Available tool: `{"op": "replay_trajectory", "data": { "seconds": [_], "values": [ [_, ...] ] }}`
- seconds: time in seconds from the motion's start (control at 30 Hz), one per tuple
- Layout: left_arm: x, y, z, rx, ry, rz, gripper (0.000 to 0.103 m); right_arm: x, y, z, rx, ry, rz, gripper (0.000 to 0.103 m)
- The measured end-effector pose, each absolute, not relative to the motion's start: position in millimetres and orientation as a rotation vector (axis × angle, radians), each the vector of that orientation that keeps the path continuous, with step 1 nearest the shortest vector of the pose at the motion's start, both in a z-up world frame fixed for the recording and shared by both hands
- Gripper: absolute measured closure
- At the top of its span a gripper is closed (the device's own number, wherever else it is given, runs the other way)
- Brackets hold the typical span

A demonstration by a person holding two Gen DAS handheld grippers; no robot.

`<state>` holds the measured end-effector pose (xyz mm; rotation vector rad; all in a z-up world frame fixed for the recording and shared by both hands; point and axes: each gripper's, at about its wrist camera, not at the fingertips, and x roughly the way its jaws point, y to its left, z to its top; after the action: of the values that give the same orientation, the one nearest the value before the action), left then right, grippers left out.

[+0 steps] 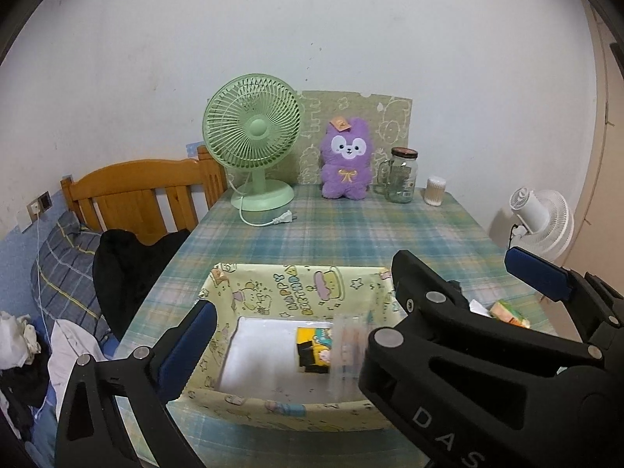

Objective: Organize soft objects
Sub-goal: 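Withdraw both grippers from the yellow box back toward the remaining items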

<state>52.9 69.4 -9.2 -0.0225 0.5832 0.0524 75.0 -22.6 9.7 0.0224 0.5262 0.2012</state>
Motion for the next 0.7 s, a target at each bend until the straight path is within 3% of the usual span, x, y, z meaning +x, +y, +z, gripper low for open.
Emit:
{"op": "replay_trajectory", "data": {
  "seconds": [0.7],
  "values": [
    [29,10,1,-0.013,0.504,0.008,0.002,48,-85,21,0.023,0.436,0.154,0.005]
  ]
}}
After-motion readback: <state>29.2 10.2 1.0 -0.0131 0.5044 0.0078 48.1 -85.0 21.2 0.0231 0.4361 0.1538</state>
